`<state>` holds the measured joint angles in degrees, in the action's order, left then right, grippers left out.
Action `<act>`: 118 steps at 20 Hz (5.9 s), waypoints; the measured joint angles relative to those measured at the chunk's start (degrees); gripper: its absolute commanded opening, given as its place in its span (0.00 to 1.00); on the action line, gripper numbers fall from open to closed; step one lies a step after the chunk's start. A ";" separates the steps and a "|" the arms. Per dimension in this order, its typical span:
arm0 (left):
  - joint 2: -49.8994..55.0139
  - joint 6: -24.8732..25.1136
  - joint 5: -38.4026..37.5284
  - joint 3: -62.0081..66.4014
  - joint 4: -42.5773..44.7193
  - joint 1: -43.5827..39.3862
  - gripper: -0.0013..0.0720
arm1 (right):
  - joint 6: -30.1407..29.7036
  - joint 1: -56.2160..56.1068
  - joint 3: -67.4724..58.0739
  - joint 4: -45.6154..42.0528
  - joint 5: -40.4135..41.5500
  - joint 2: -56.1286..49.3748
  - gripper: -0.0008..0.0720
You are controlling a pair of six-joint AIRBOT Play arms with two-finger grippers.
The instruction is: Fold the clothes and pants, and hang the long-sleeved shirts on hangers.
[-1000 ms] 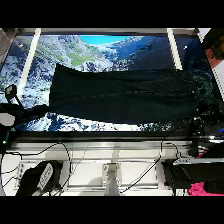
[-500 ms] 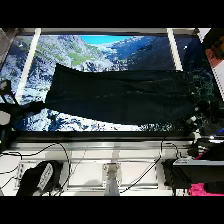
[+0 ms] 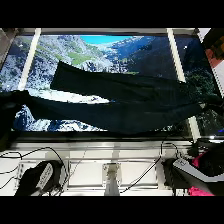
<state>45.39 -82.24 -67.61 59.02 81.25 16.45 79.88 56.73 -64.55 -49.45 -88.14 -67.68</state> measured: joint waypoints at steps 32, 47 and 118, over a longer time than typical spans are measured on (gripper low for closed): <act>58.64 24.74 42.25 41.59 -64.94 -11.80 0.03 | 20.13 -20.11 -47.34 4.48 18.73 -43.36 0.04; 55.58 -0.68 17.46 42.47 -23.37 -45.57 0.03 | -5.68 -3.32 -8.85 7.80 13.31 -24.72 0.26; 46.51 -10.88 18.10 42.71 -2.14 -39.63 0.03 | 3.67 -71.23 -6.60 7.98 35.78 -18.16 0.60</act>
<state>91.90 -93.12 -49.52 101.73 79.11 -23.18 83.55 -14.50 -71.16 -41.47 -52.36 -85.84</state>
